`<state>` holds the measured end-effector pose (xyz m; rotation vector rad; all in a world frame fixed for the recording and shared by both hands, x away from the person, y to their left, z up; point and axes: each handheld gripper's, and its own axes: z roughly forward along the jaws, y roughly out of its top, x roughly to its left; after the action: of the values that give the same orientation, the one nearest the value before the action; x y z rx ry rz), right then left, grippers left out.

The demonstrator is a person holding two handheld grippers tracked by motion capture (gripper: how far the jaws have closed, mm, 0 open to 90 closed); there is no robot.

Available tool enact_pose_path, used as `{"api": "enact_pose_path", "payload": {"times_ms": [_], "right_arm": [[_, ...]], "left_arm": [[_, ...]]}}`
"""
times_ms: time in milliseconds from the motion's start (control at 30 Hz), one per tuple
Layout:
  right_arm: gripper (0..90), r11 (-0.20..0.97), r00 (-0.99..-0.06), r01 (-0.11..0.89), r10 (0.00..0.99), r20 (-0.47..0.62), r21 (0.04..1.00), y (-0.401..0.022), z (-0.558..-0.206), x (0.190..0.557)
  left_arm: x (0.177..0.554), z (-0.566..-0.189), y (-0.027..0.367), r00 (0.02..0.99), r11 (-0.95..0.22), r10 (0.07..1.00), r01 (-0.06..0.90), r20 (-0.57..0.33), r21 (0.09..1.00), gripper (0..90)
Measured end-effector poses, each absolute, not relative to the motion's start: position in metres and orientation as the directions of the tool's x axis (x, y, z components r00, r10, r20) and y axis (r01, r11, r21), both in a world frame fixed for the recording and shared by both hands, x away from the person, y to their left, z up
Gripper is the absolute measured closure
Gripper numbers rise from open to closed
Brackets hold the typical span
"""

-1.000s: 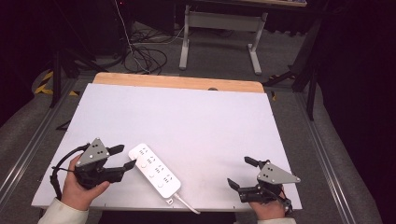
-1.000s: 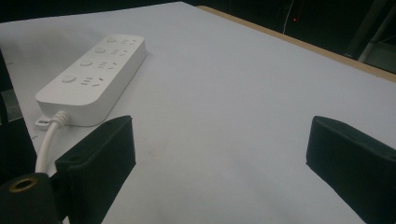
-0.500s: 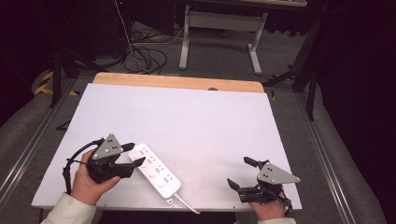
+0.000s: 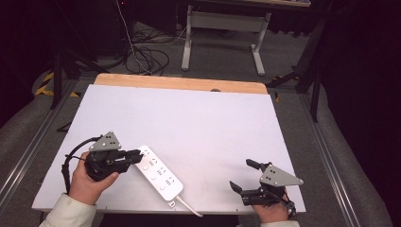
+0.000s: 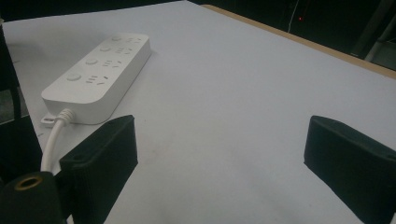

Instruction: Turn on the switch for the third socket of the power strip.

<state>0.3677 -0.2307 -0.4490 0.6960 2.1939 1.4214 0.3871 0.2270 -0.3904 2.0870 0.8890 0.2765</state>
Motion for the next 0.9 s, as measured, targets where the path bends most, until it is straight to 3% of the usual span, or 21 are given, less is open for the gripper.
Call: {"api": "enact_pose_path", "payload": {"times_ms": [67, 367, 600, 900], "right_arm": [[10.0, 0.346, -0.778, 0.18, 0.622, -0.082, 0.921, -0.231, -0.449, 0.367], [10.0, 0.349, -0.78, 0.176, 0.62, -0.086, 0.92, -0.231, -0.449, 0.368], [10.2, 0.347, -0.78, 0.178, 0.621, -0.083, 0.921, -0.231, -0.449, 0.367], [10.1, 0.347, -0.784, 0.169, 0.615, -0.088, 0.923, -0.231, -0.449, 0.367]], "left_arm": [[0.389, -0.391, 0.226, 0.712, -0.398, 0.69, 0.523, -0.13, 0.754, 89.8], [0.403, -0.396, 0.221, 0.692, -0.421, 0.703, 0.589, -0.162, 0.69, 90.0], [0.41, -0.403, 0.211, 0.701, -0.491, 0.705, 0.593, -0.109, 0.638, 90.0], [0.418, -0.413, 0.201, 0.701, -0.539, 0.706, 0.627, -0.104, 0.562, 90.0]]}}
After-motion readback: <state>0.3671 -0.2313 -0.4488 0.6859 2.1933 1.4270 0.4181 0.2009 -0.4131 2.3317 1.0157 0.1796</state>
